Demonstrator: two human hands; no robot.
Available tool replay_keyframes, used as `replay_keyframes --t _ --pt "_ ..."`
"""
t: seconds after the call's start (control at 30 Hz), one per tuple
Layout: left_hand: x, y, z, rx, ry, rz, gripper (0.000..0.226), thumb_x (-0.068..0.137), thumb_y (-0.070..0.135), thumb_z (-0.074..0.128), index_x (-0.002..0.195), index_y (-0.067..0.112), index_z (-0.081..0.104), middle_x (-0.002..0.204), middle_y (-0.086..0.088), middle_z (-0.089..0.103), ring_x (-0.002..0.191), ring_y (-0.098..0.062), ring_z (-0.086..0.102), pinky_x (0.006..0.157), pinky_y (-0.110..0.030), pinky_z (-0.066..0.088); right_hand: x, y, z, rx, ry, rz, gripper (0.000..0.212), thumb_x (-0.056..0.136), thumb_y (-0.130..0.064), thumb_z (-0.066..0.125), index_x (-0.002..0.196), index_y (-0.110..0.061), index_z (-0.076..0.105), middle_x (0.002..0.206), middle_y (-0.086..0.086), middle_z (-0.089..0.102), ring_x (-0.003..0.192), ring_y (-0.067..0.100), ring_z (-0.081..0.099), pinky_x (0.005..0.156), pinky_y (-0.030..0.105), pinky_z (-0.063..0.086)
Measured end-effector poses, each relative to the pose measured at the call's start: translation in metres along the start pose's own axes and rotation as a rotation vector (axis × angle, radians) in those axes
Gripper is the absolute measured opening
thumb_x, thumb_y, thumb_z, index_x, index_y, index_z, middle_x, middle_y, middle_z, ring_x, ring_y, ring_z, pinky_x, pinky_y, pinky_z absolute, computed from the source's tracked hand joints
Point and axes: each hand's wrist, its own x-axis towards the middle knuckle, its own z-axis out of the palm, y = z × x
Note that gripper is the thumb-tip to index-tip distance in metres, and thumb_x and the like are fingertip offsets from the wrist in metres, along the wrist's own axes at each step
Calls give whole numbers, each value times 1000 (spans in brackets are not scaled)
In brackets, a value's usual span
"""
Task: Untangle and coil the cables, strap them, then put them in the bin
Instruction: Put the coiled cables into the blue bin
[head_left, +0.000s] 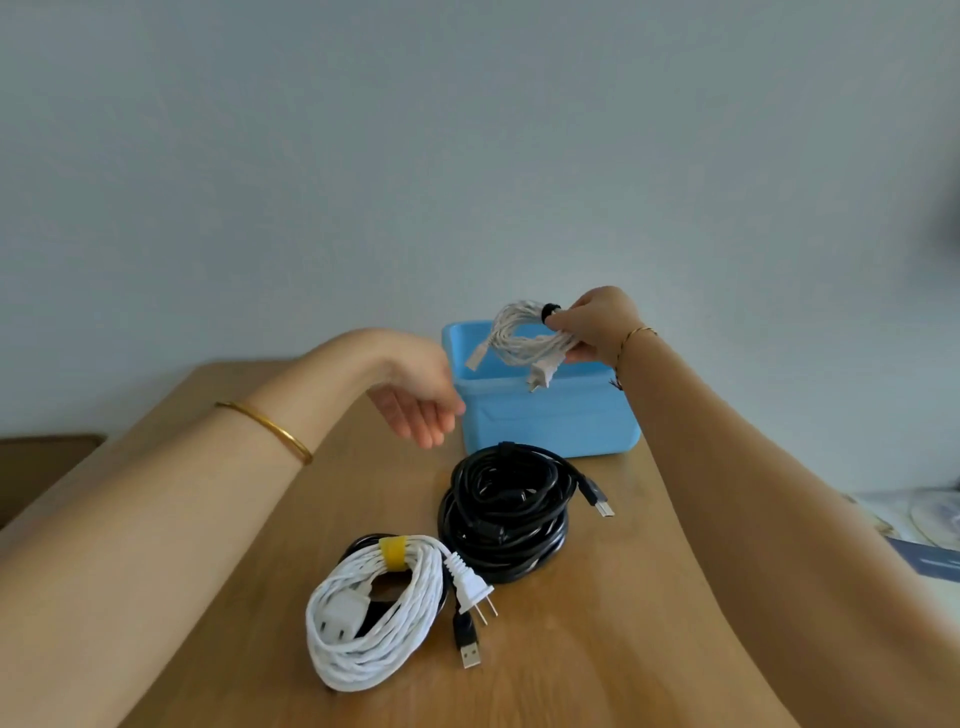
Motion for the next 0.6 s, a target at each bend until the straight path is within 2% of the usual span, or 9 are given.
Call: replay_keyframes --t 0.07,0.1,0.13,0.17,0.23,0.33,0.43,0.53,0.6 --pt "3 1 15 64 -110 32 32 97 25 55 120 3 57 116 -12 65 95 -22 69 70 -29 59 7 0 9 -104 2 20 28 83 -15 67 66 -6 47 66 10 59 69 28 64 74 39 59" --pt "6 3 23 103 -167 45 40 97 27 55 131 6 50 127 -11 58 100 -22 66 75 -31 59 9 0 14 -210 -5 10 33 84 -20 67 63 -7 44 64 8 56 67 27 62 71 35 58" --pt "8 6 30 144 -201 63 48 97 29 54 139 9 42 136 -8 51 101 -20 64 78 -31 58 9 -1 18 -349 -13 -10 39 85 -25 65 60 -9 41 60 6 51 60 23 56 61 29 55" --pt "10 9 35 192 -197 85 53 97 31 54 143 12 37 142 -5 45 96 -16 63 80 -30 57 8 -3 22 -487 -22 -29 43 87 -29 63 58 -11 37 56 3 44 53 17 47 50 24 45" --pt "13 16 44 309 -119 124 55 97 35 53 145 18 34 142 -3 41 83 -13 59 81 -27 55 4 -7 26 -648 -54 -51 44 90 -33 59 58 -13 34 55 0 36 48 12 34 43 19 29" --pt "19 20 55 441 7 169 45 95 37 52 134 14 46 115 -6 54 75 -22 60 76 -32 50 1 -10 27 -745 -134 -56 43 92 -34 56 60 -12 36 58 1 37 52 12 34 46 20 29" --pt "28 17 61 486 118 231 36 92 35 57 107 3 59 92 -9 60 76 -28 58 67 -33 43 -1 -11 25 -789 -158 -91 43 96 -30 48 60 -11 35 59 2 35 52 13 33 47 21 27" --pt "29 15 60 480 176 270 26 89 34 61 82 10 52 77 -6 47 68 -23 42 59 -30 32 -4 -11 20 -801 -167 -101 42 98 -22 42 59 -10 33 49 4 39 52 15 33 49 22 27" --pt "26 15 55 450 180 294 26 87 35 64 82 14 49 79 -6 45 69 -21 39 57 -29 29 -4 -13 15 -743 -175 -85 36 93 -10 46 59 -11 34 50 4 43 53 19 41 49 22 31"
